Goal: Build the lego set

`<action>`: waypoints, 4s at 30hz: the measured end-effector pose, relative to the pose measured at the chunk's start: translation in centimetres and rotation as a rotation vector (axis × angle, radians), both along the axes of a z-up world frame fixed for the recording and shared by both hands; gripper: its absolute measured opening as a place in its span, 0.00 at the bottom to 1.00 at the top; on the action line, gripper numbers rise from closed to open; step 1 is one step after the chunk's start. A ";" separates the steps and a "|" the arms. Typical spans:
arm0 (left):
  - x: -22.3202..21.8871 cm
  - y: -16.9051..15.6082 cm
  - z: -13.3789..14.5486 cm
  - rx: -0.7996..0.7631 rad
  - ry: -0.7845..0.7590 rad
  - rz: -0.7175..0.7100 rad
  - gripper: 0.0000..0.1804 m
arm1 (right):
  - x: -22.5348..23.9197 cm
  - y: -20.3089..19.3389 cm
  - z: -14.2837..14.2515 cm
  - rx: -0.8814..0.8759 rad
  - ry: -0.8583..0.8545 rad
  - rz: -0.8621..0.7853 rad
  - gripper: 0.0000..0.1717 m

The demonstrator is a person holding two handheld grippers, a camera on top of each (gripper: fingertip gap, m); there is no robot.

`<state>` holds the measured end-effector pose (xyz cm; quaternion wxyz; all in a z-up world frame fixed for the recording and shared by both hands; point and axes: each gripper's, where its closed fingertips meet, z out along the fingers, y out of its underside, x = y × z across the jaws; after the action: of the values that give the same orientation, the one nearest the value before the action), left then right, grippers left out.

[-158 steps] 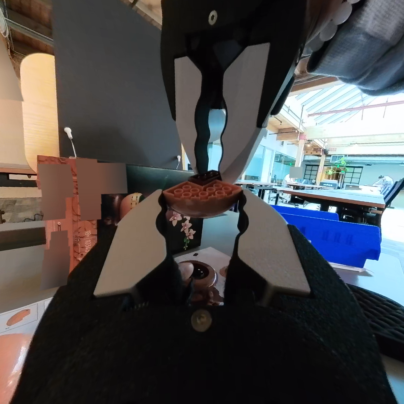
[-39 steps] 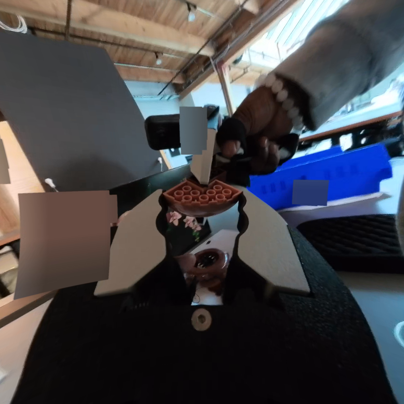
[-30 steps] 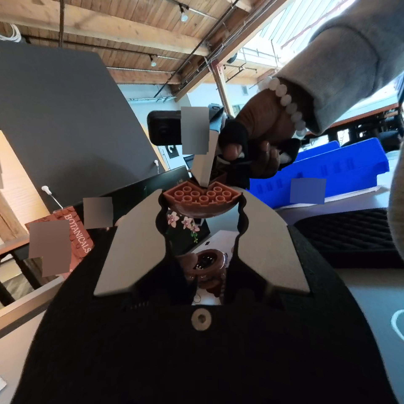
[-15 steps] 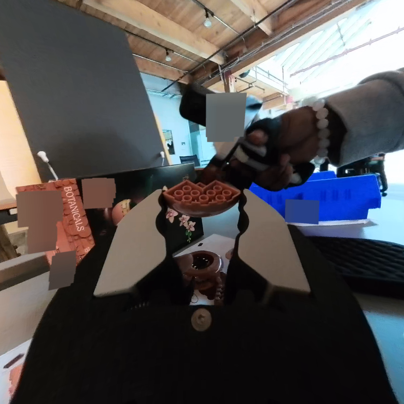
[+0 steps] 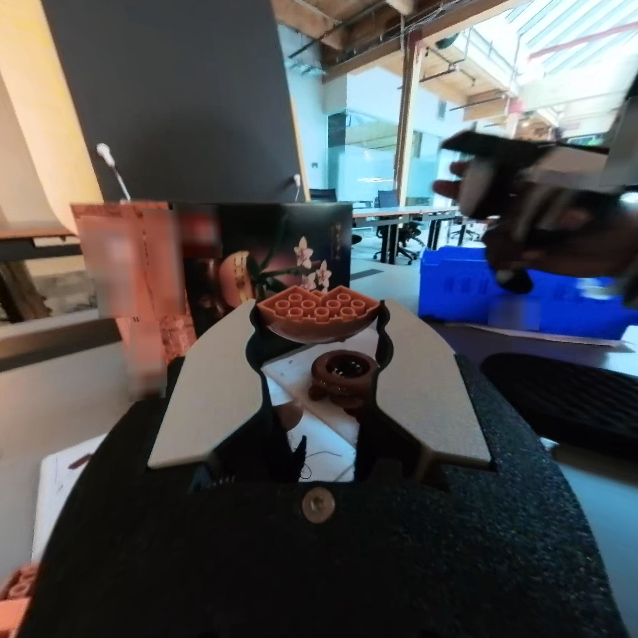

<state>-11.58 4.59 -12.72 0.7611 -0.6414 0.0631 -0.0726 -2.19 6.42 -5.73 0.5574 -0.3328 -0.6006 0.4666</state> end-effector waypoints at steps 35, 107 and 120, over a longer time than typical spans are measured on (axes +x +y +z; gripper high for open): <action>5.1 -1.3 0.3 0.128 0.086 -0.281 0.35 | 6.4 -4.3 -19.4 -0.055 -0.911 0.072 0.05; 9.8 -5.0 1.7 0.198 0.041 -0.661 0.35 | -1.7 -7.3 -7.3 -1.053 -1.207 0.404 0.00; 7.5 -2.2 -0.3 0.064 0.081 -0.478 0.32 | -3.5 -4.9 -10.6 -1.200 -0.885 0.328 0.00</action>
<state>-4.07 2.40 -12.99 0.7392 -0.5862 0.2457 -0.2227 -5.73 1.48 -16.31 -0.0880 -0.6410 -0.4533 0.6131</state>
